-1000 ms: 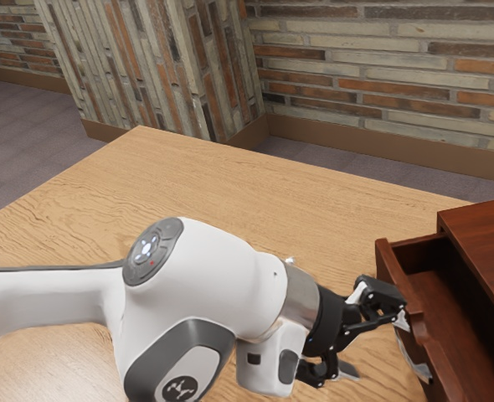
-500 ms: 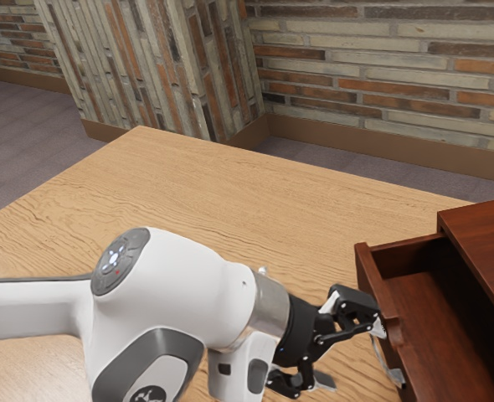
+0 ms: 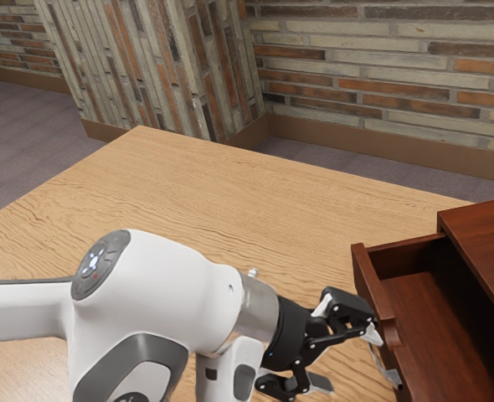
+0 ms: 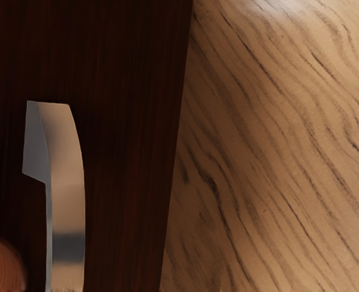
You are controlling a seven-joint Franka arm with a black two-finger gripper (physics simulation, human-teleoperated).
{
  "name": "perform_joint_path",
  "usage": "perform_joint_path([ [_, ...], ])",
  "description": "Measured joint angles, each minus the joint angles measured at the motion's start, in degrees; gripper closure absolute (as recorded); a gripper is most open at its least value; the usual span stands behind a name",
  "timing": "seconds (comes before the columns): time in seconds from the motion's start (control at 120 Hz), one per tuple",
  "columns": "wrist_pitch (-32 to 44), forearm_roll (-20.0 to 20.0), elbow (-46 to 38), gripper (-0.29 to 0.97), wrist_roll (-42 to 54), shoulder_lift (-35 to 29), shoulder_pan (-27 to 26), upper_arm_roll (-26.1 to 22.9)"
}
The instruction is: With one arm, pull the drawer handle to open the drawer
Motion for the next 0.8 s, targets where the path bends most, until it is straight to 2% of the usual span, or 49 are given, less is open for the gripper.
perform_joint_path([
  [0.642, -0.3, 0.3, -2.8, 0.0, -0.3, -2.4, 0.1, -1.7],
  [0.8, -0.5, 0.5, -4.3, 0.02, -0.4, -4.2, 1.0, -1.7],
])
